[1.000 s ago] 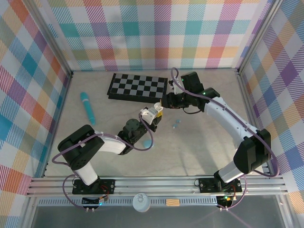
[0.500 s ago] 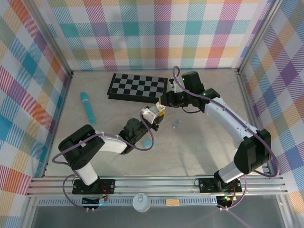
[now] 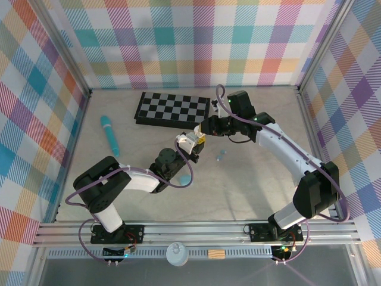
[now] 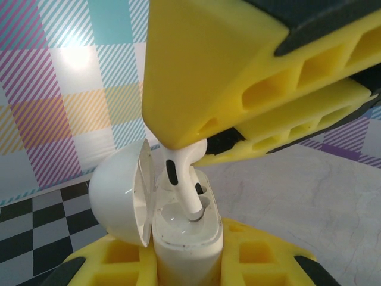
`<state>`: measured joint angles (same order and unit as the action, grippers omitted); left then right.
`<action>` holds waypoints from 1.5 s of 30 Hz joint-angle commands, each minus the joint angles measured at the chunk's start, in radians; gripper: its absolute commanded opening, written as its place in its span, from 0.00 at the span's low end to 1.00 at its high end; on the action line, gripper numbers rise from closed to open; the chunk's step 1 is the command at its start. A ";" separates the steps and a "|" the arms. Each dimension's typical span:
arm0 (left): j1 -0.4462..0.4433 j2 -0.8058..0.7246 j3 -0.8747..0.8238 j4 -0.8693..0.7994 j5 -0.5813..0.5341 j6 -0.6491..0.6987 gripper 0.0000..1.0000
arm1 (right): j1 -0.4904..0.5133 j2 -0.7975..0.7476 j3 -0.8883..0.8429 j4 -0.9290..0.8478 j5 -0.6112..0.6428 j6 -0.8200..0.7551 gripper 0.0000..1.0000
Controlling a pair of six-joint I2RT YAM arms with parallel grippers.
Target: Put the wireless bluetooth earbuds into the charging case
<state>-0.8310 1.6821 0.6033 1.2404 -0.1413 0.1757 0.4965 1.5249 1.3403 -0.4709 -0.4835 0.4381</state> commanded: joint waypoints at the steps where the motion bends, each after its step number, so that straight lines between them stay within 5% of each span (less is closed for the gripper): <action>1: -0.012 -0.020 0.026 0.054 -0.005 -0.015 0.00 | -0.007 -0.013 -0.019 0.018 -0.010 0.006 0.23; 12: -0.011 -0.045 0.032 0.036 -0.014 -0.015 0.00 | -0.007 -0.015 -0.029 0.002 0.020 0.002 0.24; 20: -0.011 -0.038 0.036 0.045 -0.007 -0.023 0.00 | -0.007 -0.036 -0.021 -0.005 0.023 0.004 0.45; 24: -0.011 -0.043 0.031 0.051 -0.009 -0.024 0.00 | -0.007 -0.042 -0.018 -0.012 0.034 0.000 0.47; 45: -0.010 -0.048 0.020 0.064 0.009 -0.016 0.00 | -0.007 -0.014 0.042 -0.080 0.080 0.013 0.36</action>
<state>-0.8310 1.6699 0.6075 1.2339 -0.1402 0.1719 0.4965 1.5124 1.3533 -0.5232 -0.4084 0.4423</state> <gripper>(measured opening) 0.194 0.359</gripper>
